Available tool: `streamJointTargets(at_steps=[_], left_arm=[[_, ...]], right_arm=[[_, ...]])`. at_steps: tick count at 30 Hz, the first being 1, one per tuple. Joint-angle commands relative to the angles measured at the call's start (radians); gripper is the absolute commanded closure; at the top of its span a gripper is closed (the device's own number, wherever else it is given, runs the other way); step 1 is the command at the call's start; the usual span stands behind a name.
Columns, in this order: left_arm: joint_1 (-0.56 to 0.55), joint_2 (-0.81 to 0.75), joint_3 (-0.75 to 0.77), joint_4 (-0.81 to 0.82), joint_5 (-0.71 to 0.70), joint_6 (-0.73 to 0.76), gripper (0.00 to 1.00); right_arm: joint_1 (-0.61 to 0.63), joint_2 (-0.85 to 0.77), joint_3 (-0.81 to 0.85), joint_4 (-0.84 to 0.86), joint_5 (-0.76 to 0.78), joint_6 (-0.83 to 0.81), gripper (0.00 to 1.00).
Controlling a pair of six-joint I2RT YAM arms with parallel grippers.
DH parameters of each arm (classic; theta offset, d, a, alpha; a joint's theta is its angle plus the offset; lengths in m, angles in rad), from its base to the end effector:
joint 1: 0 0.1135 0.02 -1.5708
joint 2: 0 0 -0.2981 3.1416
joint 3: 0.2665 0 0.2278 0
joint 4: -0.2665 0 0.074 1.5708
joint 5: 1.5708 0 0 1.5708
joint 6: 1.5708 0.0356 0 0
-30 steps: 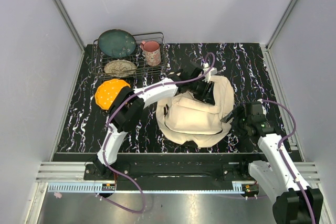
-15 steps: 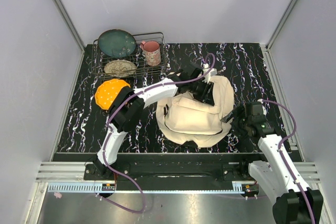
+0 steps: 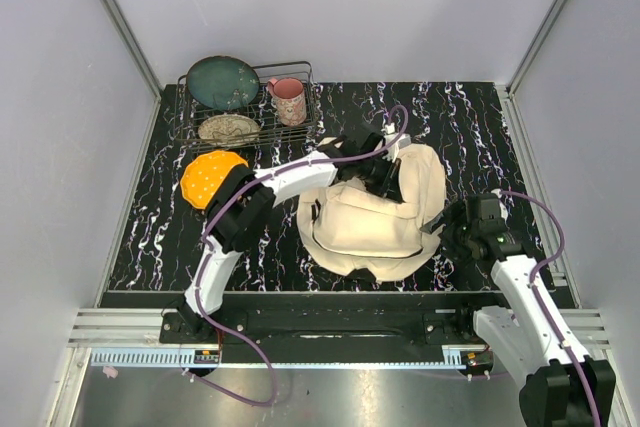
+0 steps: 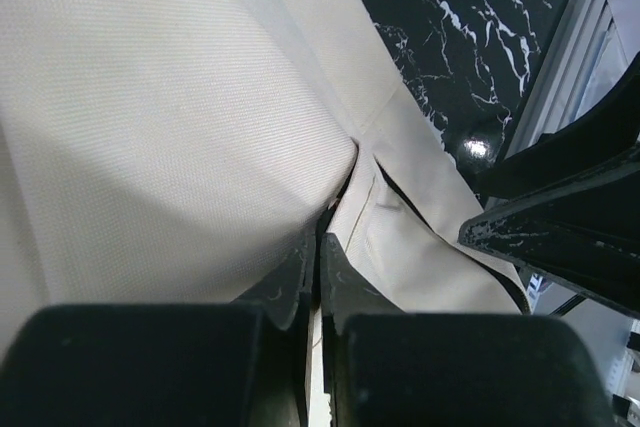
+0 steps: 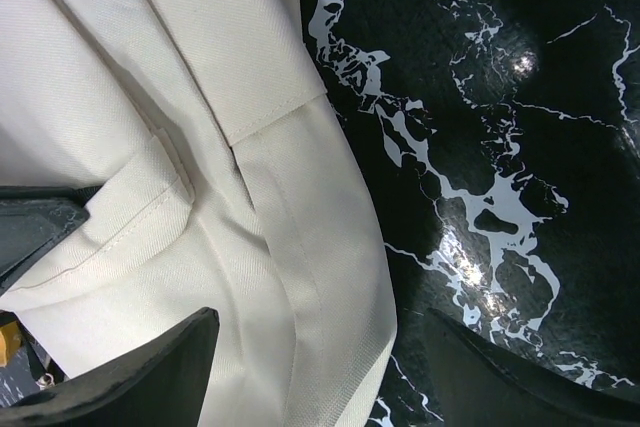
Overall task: Pack the student bag
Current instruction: Unzip the student bag at the center of the board.
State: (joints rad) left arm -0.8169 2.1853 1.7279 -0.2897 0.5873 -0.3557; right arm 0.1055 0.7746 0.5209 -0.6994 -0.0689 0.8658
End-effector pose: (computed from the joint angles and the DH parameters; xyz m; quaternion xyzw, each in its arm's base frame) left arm 0.3221 -0.3719 0.2434 0.3133 0.8275 -0.4330 0.1724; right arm 0.0974 0.0128 0.2356 0.3436 0.8880 0.1708 0.2533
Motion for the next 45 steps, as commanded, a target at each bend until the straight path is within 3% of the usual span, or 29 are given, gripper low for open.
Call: streamJointTargets(at_steps=[1, 8, 17, 22, 32, 34, 35, 36, 42, 43, 45], left_arm=[[-0.002, -0.102, -0.077, 0.012, -0.056, 0.009, 1.00], [-0.002, -0.202, -0.171, 0.072, -0.101, -0.012, 1.00], [-0.004, -0.219, -0.186, 0.096, -0.095, -0.020, 1.00], [-0.004, -0.226, -0.191, 0.100, -0.093, -0.022, 1.00], [-0.004, -0.228, -0.192, 0.109, -0.086, -0.022, 1.00], [-0.004, -0.226, -0.191, 0.109, -0.083, -0.023, 1.00], [-0.002, -0.226, -0.192, 0.109, -0.083, -0.023, 1.00], [-0.002, -0.226, -0.194, 0.110, -0.083, -0.022, 1.00], [-0.004, -0.237, -0.206, 0.109, -0.087, -0.017, 1.00], [-0.004, -0.237, -0.211, 0.109, -0.089, -0.017, 1.00], [-0.002, -0.245, -0.212, 0.107, -0.092, -0.014, 1.00]], right_arm=[[-0.007, 0.046, 0.037, 0.063, 0.011, 0.027, 0.12], [-0.055, 0.160, 0.116, 0.201, -0.097, 0.101, 0.12], [-0.055, 0.373, 0.153, 0.349, -0.178, 0.114, 0.14], [-0.056, 0.474, 0.154, 0.461, -0.206, 0.091, 0.23], [-0.055, 0.482, 0.154, 0.546, -0.233, 0.049, 0.63], [-0.055, 0.485, 0.153, 0.557, -0.243, 0.041, 0.83], [-0.055, 0.486, 0.149, 0.560, -0.246, 0.041, 0.88], [-0.055, 0.489, 0.146, 0.566, -0.249, 0.039, 1.00], [-0.055, 0.480, 0.159, 0.545, -0.230, 0.018, 0.98], [-0.056, 0.471, 0.165, 0.517, -0.212, 0.013, 0.84], [-0.055, 0.419, 0.177, 0.431, -0.119, 0.006, 0.71]])
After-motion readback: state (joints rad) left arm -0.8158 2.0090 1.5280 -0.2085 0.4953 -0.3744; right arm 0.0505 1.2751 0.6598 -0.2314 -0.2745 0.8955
